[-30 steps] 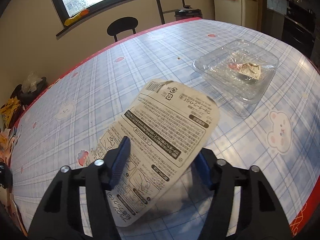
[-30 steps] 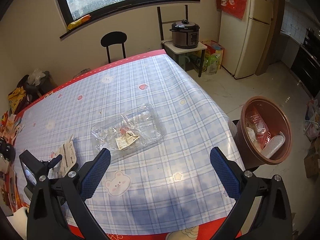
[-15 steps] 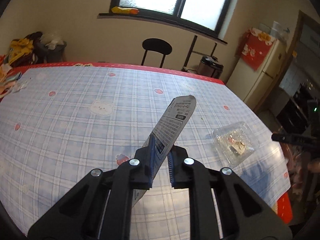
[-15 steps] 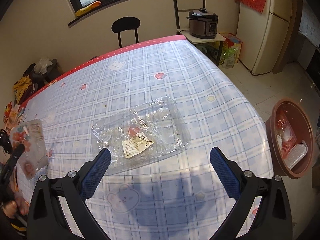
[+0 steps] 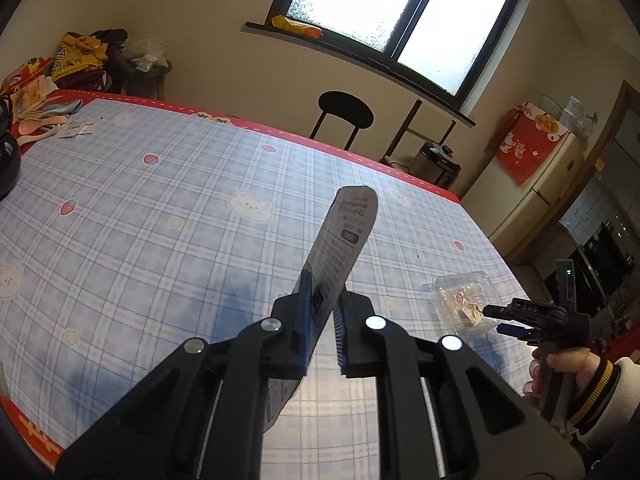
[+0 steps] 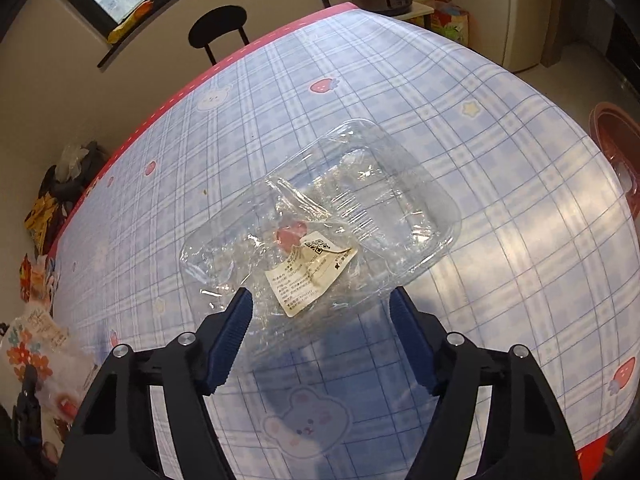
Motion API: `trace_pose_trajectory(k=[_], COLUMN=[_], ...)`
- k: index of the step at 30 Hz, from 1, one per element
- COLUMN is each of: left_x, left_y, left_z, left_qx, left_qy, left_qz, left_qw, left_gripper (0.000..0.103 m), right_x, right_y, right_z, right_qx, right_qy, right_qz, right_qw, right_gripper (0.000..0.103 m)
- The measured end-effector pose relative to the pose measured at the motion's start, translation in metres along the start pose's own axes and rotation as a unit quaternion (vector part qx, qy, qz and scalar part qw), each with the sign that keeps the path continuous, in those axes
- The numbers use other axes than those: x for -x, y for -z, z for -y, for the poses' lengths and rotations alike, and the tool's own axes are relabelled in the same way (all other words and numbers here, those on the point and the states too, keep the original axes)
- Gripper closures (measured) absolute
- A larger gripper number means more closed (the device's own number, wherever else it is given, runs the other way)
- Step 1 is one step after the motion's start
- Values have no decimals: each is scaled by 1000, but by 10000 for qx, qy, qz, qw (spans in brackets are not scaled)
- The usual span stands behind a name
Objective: Collect trash
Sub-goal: 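Grasp the clear plastic tray edge with the right gripper while the left holds the card, then carry the plastic tray and the white card with both grippers over the brown bin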
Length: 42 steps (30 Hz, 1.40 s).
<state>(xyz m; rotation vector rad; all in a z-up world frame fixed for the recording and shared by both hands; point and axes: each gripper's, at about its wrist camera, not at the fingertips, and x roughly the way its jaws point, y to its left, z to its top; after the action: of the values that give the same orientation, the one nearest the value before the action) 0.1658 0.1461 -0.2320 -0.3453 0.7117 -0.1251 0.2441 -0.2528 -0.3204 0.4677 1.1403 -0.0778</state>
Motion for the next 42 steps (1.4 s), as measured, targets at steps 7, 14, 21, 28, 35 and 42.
trace_pose_trajectory(k=[7,14,21,28,35,42], left_x=[20,35,43,51,65,80], left_y=[3,4,3,0,-3,-5], left_z=[-9,-20,-17,-2,25,73], left_qx=[205,364,419,342,274,82], left_qy=[148,165,170,201,219,256], left_qz=[46,116,176,199,293,431], left_qw=[9997,9991,9988,9990,9990,9987], left_gripper=[89,89,89,89,89,89], right_x=[-22,-12,17,58,110,158], right_y=[2,13,28,37,32,16], right_z=[-7,-34,-73,-82,-67,-22], right_qx=[-319,83,1002,1735,2117,2022], right_qy=[421,97,-290,-516,-742,-896], right_qz=[-156,65,376,705,1123,1542], right_qw=[9985,9999,9938,9809,9680,9630], right_gripper=[71,91,96,96,96,96])
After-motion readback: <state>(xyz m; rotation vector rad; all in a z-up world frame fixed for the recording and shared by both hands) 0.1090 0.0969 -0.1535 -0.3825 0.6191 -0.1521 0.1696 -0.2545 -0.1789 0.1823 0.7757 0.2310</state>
